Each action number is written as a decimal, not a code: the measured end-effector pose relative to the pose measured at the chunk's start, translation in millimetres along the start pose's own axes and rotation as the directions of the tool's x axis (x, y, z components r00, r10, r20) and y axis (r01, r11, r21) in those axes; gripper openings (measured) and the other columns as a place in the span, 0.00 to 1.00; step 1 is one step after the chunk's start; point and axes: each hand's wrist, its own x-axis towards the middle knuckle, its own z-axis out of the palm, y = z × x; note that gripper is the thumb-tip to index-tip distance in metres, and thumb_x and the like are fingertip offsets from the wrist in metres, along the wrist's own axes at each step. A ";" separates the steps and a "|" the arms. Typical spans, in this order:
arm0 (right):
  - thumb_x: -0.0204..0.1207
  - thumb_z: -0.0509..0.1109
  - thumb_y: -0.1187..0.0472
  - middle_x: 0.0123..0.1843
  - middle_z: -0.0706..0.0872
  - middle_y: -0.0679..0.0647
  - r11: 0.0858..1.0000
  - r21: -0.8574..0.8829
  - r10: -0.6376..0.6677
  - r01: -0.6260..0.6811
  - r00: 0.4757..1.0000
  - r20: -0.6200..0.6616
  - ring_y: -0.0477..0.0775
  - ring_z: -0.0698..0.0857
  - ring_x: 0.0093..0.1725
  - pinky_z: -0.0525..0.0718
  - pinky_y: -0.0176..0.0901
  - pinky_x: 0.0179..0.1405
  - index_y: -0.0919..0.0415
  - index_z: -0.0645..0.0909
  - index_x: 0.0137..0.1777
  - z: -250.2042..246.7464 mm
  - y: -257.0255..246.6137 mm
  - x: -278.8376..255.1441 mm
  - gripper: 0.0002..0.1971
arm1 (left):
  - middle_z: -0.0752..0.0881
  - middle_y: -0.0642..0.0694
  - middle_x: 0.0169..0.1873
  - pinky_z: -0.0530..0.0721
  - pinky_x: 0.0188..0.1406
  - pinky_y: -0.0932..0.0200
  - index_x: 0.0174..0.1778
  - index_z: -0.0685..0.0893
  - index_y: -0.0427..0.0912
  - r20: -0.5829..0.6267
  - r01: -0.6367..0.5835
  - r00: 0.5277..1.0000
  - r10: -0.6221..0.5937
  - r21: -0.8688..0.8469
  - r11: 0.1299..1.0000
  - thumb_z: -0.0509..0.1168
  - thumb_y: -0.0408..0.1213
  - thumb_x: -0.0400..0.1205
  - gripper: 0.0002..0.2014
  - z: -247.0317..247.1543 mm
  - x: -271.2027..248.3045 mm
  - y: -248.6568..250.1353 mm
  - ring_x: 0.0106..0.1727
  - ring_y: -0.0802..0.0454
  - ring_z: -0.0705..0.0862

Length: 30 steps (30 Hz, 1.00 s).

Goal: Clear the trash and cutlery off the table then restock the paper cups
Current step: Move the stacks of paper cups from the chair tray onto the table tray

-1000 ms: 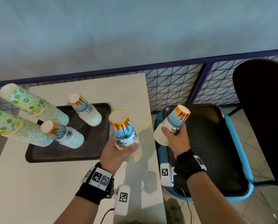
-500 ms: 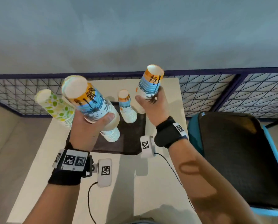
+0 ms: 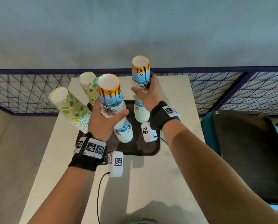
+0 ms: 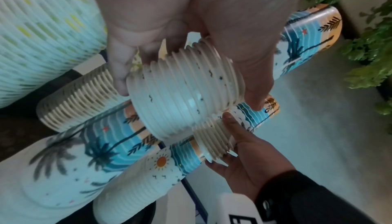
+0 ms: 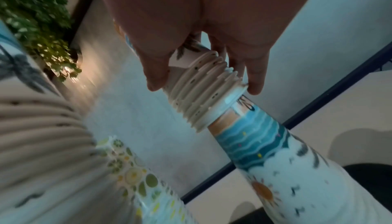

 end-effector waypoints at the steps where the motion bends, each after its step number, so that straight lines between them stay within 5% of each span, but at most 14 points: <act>1: 0.75 0.81 0.52 0.70 0.81 0.54 1.000 -0.025 0.014 -0.014 1.000 0.018 0.51 0.84 0.66 0.80 0.38 0.61 0.55 0.68 0.78 3.3 3.1 -1.6 0.36 | 0.89 0.46 0.66 0.88 0.66 0.56 0.73 0.78 0.38 0.003 0.002 1.000 -0.002 -0.002 1.000 0.83 0.31 0.73 0.33 0.6 0.1 -4.7 0.65 0.55 0.89; 5: 0.76 0.80 0.54 0.72 0.81 0.53 0.996 -0.066 0.068 -0.066 0.997 0.025 0.52 0.84 0.68 0.78 0.38 0.62 0.55 0.65 0.81 13.0 18.2 -8.8 0.37 | 0.89 0.52 0.65 0.86 0.70 0.54 0.74 0.78 0.42 0.039 0.051 0.998 -0.050 -0.031 0.998 0.85 0.34 0.71 0.36 4.6 -2.8 -29.4 0.67 0.57 0.88; 8: 0.76 0.80 0.55 0.71 0.84 0.51 0.991 -0.079 0.106 -0.103 0.994 0.032 0.51 0.85 0.67 0.80 0.41 0.64 0.54 0.63 0.82 17.9 30.3 -11.9 0.38 | 0.89 0.54 0.65 0.84 0.72 0.44 0.73 0.78 0.48 0.065 0.102 0.993 -0.102 0.000 0.995 0.86 0.47 0.66 0.40 5.6 -3.5 -48.6 0.67 0.55 0.88; 11: 0.76 0.80 0.55 0.72 0.84 0.51 0.978 -0.115 0.182 -0.173 0.981 0.072 0.55 0.84 0.70 0.82 0.55 0.74 0.52 0.65 0.80 22.1 44.0 -17.0 0.36 | 0.89 0.55 0.65 0.83 0.73 0.39 0.73 0.78 0.53 0.086 0.165 0.982 -0.166 0.018 0.986 0.87 0.49 0.64 0.42 6.1 -5.0 -64.7 0.67 0.54 0.88; 20: 0.77 0.78 0.54 0.76 0.82 0.51 0.963 -0.163 0.238 -0.217 0.964 0.123 0.58 0.82 0.73 0.79 0.57 0.77 0.52 0.64 0.81 19.8 44.7 -20.6 0.36 | 0.89 0.54 0.63 0.83 0.74 0.41 0.73 0.78 0.49 0.148 0.207 0.965 -0.218 0.087 0.974 0.87 0.41 0.67 0.38 4.4 -4.2 -71.0 0.66 0.57 0.87; 30: 0.74 0.81 0.50 0.85 0.70 0.57 0.966 -0.129 0.232 -0.224 0.971 0.055 0.61 0.76 0.80 0.76 0.61 0.80 0.45 0.50 0.87 3.8 43.6 -31.0 0.49 | 0.82 0.55 0.74 0.83 0.75 0.44 0.81 0.67 0.56 0.102 0.193 0.976 -0.192 -0.007 0.981 0.87 0.63 0.54 0.60 -9.8 -15.6 -40.6 0.74 0.56 0.82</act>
